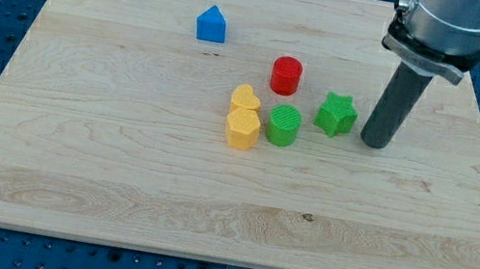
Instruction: Push the green star into the green circle
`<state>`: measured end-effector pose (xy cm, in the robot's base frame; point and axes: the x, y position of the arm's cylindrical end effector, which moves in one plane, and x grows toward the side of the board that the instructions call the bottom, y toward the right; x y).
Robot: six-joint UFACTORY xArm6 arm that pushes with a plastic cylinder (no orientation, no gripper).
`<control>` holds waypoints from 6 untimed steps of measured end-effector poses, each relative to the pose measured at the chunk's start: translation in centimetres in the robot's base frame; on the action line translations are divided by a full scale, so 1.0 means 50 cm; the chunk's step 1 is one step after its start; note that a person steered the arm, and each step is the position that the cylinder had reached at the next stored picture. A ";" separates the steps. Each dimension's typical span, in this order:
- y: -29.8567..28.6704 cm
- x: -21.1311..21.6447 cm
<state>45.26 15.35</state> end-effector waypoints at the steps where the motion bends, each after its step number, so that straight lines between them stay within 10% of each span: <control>1: -0.007 -0.033; 6: -0.140 -0.045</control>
